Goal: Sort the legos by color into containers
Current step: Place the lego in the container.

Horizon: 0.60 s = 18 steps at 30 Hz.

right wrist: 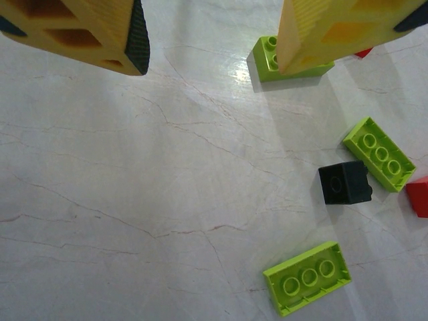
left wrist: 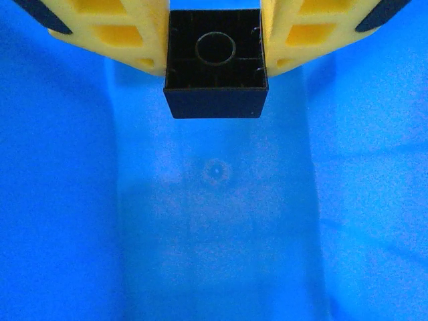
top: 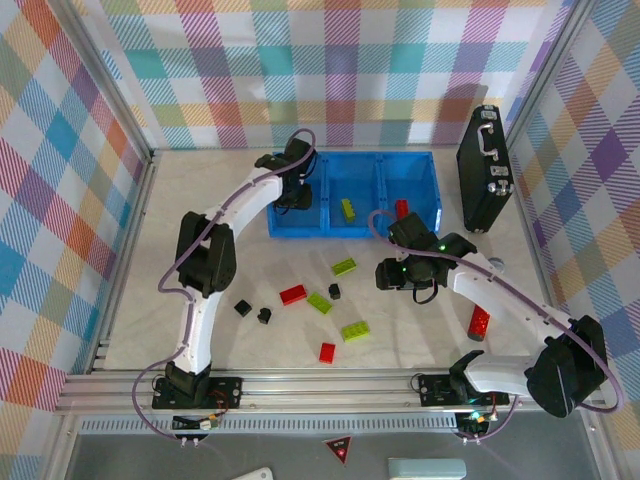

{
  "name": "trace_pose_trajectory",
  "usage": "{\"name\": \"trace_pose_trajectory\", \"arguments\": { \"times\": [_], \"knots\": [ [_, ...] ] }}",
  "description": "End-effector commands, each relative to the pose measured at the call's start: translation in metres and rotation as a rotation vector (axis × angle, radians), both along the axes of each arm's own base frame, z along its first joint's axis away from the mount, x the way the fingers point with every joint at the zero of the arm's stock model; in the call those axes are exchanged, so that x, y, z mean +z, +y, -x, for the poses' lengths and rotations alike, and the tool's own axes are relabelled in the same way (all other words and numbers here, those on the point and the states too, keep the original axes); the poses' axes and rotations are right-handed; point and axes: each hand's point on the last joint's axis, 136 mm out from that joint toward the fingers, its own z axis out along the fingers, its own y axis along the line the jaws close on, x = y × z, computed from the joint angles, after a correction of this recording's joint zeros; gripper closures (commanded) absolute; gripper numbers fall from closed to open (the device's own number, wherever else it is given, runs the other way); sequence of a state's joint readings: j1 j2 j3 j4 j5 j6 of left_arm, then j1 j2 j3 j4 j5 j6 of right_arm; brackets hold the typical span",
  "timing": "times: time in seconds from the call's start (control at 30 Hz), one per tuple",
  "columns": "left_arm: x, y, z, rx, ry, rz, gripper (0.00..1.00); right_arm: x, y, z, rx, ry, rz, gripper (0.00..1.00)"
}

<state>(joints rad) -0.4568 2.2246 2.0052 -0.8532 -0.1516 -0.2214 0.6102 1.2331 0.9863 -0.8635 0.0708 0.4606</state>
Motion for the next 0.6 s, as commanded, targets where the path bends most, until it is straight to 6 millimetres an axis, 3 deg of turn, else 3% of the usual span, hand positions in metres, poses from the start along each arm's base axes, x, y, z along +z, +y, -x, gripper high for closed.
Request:
{"name": "trace_pose_trajectory", "arguments": {
  "times": [0.0,0.27,0.57],
  "knots": [
    [-0.004,-0.002,-0.021,-0.002,-0.037,0.012,0.68,-0.002,-0.006,0.008,-0.009,0.014,0.017,0.45],
    [-0.034,-0.012,-0.04,0.003,-0.011,0.062,0.68,-0.001,-0.005,0.006,-0.01,0.015,0.017,0.45],
    [-0.053,-0.012,-0.046,0.017,0.014,0.054,0.66,0.001,-0.005,0.007,-0.011,0.019,0.018,0.45]
  ]
}}
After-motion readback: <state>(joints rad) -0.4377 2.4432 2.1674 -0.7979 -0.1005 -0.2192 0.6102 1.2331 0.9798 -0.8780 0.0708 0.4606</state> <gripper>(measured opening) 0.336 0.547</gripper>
